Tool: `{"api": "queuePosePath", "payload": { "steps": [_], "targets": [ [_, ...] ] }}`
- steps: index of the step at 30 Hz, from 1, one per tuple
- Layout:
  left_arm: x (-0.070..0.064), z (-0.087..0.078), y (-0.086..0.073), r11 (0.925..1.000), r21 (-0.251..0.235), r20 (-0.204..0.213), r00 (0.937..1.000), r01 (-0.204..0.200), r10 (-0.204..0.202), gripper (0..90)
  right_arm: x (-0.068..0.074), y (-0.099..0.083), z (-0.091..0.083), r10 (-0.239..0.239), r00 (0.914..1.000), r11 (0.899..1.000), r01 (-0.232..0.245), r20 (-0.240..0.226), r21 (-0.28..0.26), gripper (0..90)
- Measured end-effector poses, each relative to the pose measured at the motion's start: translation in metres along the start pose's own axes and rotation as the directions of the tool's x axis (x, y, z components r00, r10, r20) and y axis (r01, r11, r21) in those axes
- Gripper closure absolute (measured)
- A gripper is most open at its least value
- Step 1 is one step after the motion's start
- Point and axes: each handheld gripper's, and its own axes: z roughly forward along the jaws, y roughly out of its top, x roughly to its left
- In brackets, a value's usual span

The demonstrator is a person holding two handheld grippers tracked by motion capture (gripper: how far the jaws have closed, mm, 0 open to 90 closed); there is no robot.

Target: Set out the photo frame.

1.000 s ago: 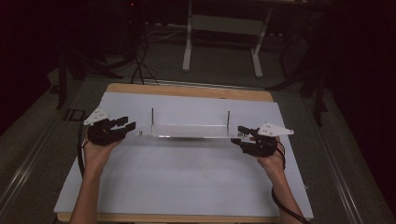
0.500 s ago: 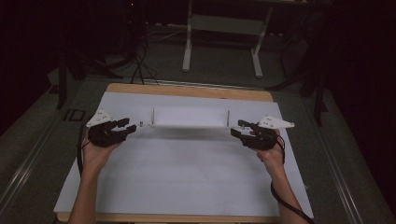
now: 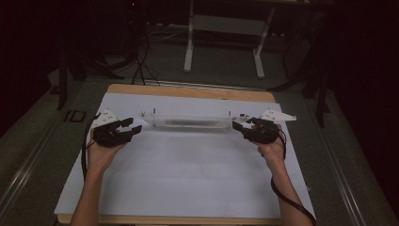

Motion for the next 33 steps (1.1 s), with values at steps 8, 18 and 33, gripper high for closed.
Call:
{"api": "queuePosePath", "payload": {
  "steps": [8,18,33],
  "targets": [
    [-0.003,0.035,0.020,0.9986,-0.005,0.022,0.9983,-0.053,0.053,34.8,-0.006,0.009,0.006,0.022,0.9996,1.000,-0.022,0.019,-0.001,46.5],
    [0.003,0.052,0.030,0.9967,-0.067,0.043,0.9979,-0.045,0.048,33.4,-0.013,0.014,0.011,0.033,0.9992,0.999,-0.033,0.023,0.004,46.3],
    [0.004,0.065,0.033,0.9950,-0.094,0.021,0.9991,-0.034,0.036,44.6,-0.024,0.021,0.020,0.042,0.9963,0.999,-0.041,0.076,-0.013,44.8]
  ]
}}
